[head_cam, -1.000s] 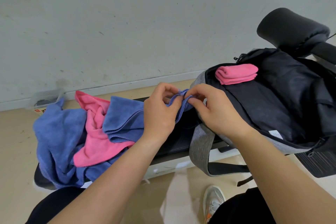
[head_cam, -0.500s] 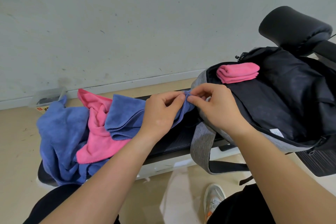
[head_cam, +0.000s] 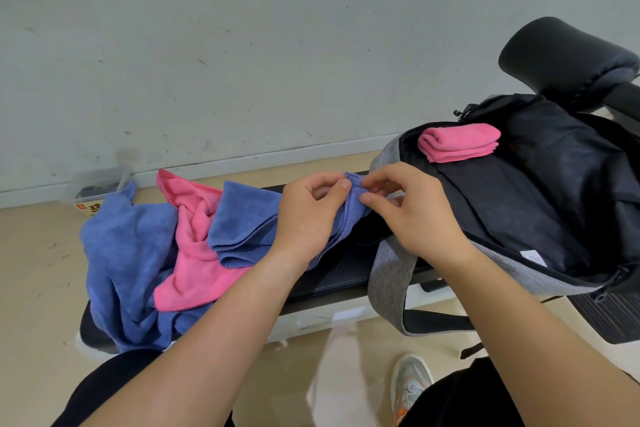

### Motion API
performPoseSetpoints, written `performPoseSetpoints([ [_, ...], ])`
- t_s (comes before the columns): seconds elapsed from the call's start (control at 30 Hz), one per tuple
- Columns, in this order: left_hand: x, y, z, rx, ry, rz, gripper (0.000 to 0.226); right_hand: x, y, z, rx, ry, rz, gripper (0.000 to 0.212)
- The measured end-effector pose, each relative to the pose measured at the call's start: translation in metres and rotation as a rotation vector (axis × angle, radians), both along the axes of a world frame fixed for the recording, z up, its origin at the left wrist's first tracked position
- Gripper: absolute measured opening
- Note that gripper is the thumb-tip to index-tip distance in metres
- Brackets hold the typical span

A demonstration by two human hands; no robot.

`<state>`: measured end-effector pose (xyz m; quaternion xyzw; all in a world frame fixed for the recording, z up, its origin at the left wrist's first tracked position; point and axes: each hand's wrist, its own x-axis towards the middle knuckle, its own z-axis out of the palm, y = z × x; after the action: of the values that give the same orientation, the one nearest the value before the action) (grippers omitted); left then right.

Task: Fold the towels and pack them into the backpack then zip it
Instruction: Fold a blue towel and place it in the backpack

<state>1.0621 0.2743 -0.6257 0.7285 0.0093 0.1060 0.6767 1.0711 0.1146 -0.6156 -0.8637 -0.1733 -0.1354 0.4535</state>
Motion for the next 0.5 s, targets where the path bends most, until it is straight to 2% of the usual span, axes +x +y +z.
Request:
performPoseSetpoints([
  [0.07,0.0001,0.0008,0.001,0.025,-0.004,0.011,0.01,-0.0007,-0.0032,0.0007,-0.01,0.024,0.042,0.016],
  [0.2,-0.0008,-0.0003,0.0008,0.072,-0.019,0.023,0.01,-0.0029,-0.0027,0.0024,-0.056,-0.036,0.045,0.012],
  [0.33,-0.0004,0.0001,0.0,0.163,-0.083,0.128,0.014,-0.0065,-0.003,0.0044,-0.099,-0.058,0.074,0.012],
  [0.43,-0.0029,-0.0017,0.0014,0.275,-0.157,0.109,0.013,-0.0095,-0.0082,0.0057,0.001,-0.007,0.08,0.014],
  [0.5,-0.006,-0.0052,0.0024,0.302,-0.187,0.065,0.021,-0.0097,-0.011,0.0052,0.07,0.048,0.065,0.014],
])
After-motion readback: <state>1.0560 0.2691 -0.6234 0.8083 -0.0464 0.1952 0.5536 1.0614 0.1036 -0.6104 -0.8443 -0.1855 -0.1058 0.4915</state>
